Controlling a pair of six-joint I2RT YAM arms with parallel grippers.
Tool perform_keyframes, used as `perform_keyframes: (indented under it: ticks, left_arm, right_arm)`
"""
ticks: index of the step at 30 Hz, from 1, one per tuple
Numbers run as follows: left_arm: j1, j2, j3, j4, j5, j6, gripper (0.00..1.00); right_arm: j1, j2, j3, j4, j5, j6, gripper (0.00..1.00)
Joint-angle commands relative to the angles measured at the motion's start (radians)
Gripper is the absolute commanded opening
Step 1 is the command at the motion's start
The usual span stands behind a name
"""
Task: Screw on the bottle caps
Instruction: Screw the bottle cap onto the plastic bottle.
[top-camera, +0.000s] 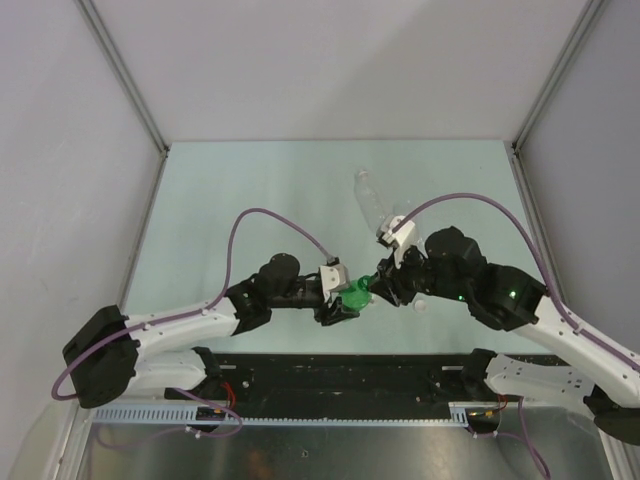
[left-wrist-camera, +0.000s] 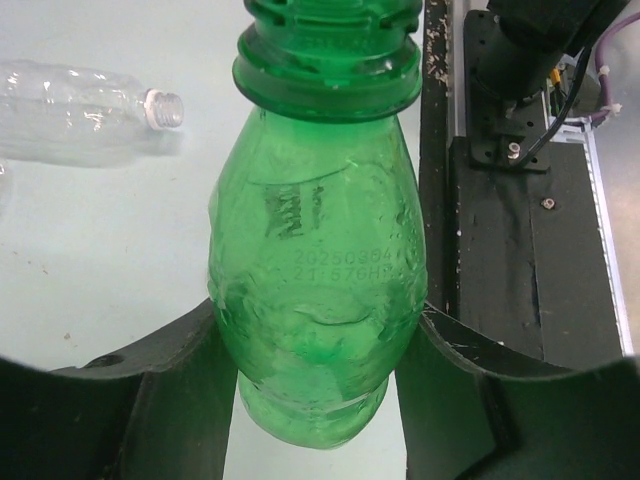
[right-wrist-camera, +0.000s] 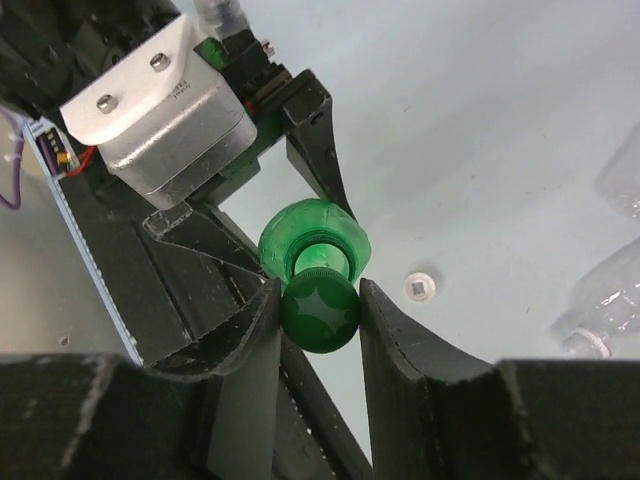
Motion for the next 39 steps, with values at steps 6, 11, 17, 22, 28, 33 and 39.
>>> perform_keyframes:
  ticks: [6, 11, 17, 22, 28, 33, 39]
  left_arm:
    - [0.002, 0.001, 0.059, -0.009, 0.094, 0.028, 0.0]
    - [0.001, 0.01, 0.06, 0.026, 0.113, 0.025, 0.0]
    - [0.001, 0.003, 0.061, 0.045, 0.11, 0.028, 0.0]
    - [0.001, -0.004, 0.06, 0.059, 0.11, 0.023, 0.0]
    - [0.001, -0.027, 0.044, 0.091, 0.115, 0.022, 0.0]
    - [0.001, -0.048, 0.03, 0.114, 0.122, 0.02, 0.0]
    - [0.001, -0.052, 0.022, 0.133, 0.124, 0.011, 0.0]
  right_arm:
    - [0.002, 0.047, 0.043, 0.022, -0.049, -0.067, 0.09]
    - [0.002, 0.063, 0.043, 0.023, -0.06, -0.074, 0.1]
    - [0.002, 0.072, 0.042, 0.023, -0.113, -0.072, 0.12]
    - [0.004, 0.073, 0.043, 0.003, -0.129, -0.075, 0.13]
    - [0.01, 0.074, 0.045, -0.032, -0.084, -0.089, 0.16]
    - [0.017, 0.07, 0.046, -0.03, -0.069, -0.097, 0.17]
    - [0.025, 0.057, 0.051, -0.036, -0.059, -0.094, 0.2]
